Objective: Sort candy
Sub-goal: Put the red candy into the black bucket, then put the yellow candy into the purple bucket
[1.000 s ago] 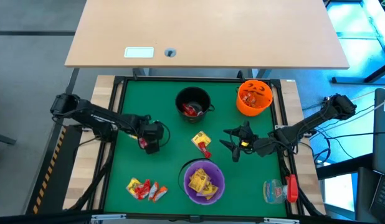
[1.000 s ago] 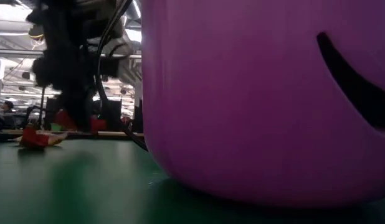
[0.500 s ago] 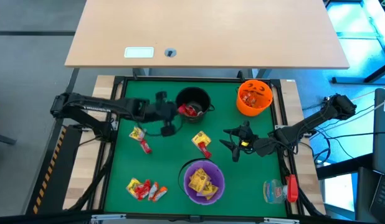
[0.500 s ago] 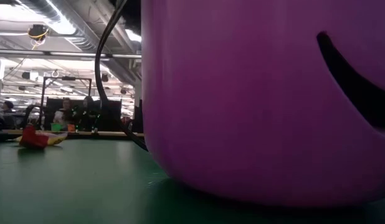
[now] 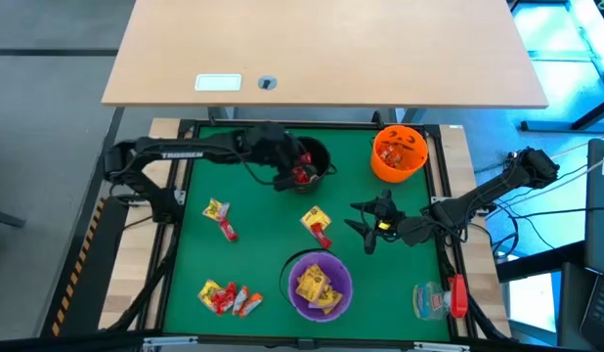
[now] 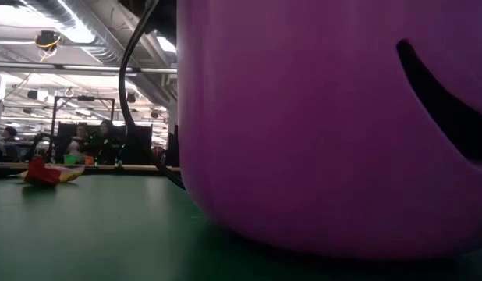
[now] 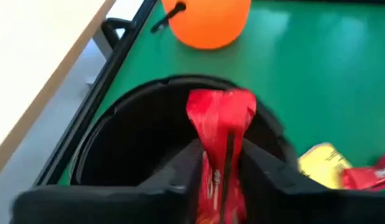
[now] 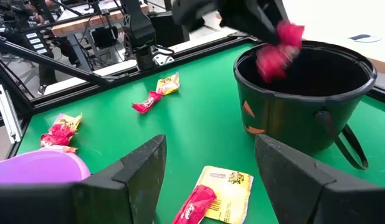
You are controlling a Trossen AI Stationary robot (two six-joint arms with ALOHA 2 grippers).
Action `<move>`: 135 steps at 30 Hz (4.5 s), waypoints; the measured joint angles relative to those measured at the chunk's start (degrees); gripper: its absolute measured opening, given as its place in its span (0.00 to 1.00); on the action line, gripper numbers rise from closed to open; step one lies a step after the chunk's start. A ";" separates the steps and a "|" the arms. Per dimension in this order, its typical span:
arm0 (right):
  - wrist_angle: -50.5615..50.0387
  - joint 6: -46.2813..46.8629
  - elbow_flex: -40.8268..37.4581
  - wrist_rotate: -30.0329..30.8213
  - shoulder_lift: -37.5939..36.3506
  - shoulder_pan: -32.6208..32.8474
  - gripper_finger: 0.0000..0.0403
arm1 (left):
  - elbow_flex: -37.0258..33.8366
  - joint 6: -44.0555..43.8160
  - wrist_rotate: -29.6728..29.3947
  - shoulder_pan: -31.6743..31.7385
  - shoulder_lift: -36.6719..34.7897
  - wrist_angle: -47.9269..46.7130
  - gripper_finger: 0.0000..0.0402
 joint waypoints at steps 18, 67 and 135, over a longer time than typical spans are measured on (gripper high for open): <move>-0.32 -0.03 0.00 0.04 0.00 0.00 0.60 | 0.05 0.74 -3.42 -10.83 -13.07 -28.08 0.52; -0.41 1.49 0.00 0.05 0.00 0.00 0.60 | -23.25 -14.09 -10.53 -37.34 -2.41 -26.17 0.23; -0.42 1.97 0.00 1.29 0.00 0.00 0.60 | -12.64 -29.59 -13.71 -20.96 -20.57 -49.70 0.51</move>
